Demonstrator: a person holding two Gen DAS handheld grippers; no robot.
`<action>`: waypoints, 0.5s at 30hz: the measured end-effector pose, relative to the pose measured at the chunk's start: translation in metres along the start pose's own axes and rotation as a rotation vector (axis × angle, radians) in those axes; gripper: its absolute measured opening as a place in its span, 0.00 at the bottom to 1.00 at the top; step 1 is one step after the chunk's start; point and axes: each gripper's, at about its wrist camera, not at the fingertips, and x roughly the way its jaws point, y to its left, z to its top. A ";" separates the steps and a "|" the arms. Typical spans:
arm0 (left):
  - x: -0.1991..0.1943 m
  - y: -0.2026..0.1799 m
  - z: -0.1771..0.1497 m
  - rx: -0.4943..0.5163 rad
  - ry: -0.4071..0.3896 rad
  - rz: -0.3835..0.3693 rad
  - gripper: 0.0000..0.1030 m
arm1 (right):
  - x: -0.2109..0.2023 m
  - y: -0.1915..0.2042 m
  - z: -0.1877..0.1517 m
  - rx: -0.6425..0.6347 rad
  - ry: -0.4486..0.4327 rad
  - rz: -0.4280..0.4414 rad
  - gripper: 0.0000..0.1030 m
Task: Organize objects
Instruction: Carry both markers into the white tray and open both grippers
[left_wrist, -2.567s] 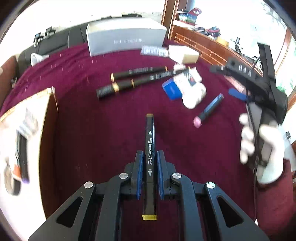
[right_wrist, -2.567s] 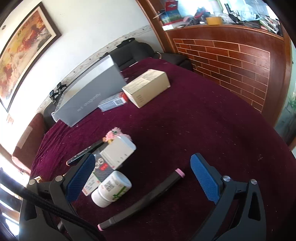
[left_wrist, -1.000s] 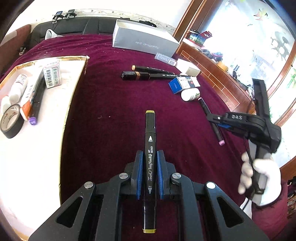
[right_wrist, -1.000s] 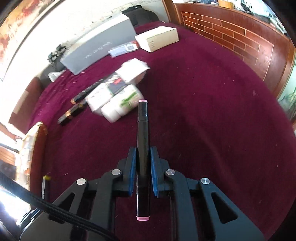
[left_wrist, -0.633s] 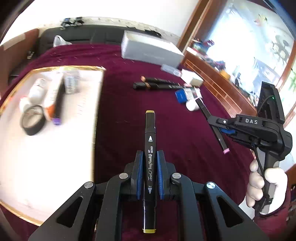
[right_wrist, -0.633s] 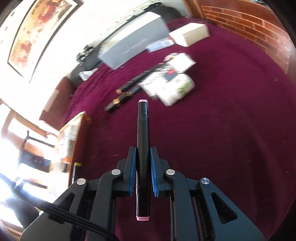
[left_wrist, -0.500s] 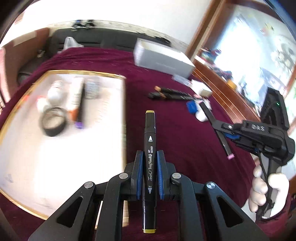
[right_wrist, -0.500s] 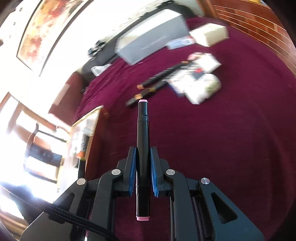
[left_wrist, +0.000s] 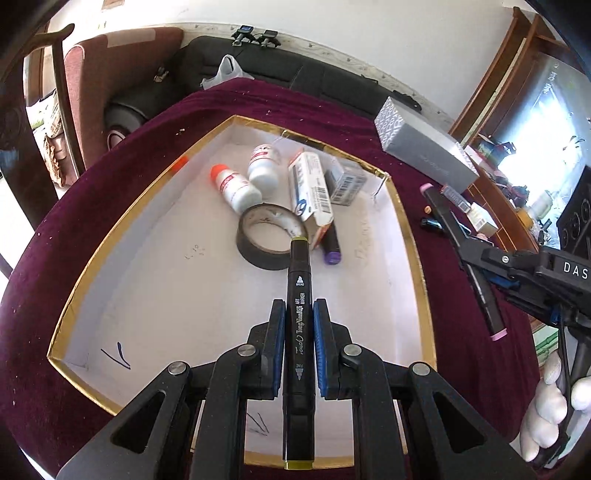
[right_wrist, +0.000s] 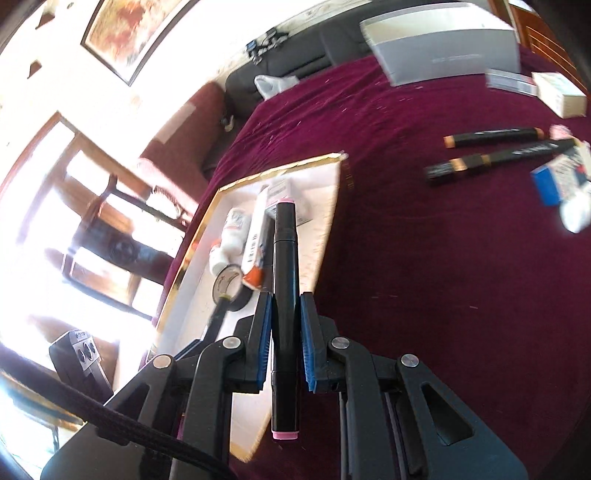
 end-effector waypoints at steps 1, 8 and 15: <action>0.003 0.000 0.001 0.003 0.006 0.007 0.11 | 0.008 0.004 0.000 -0.008 0.011 -0.008 0.13; 0.024 -0.001 0.005 0.019 0.053 0.023 0.11 | 0.059 0.026 0.014 -0.070 0.063 -0.111 0.13; 0.030 -0.008 0.004 0.046 0.070 -0.019 0.11 | 0.089 0.028 0.019 -0.125 0.110 -0.235 0.12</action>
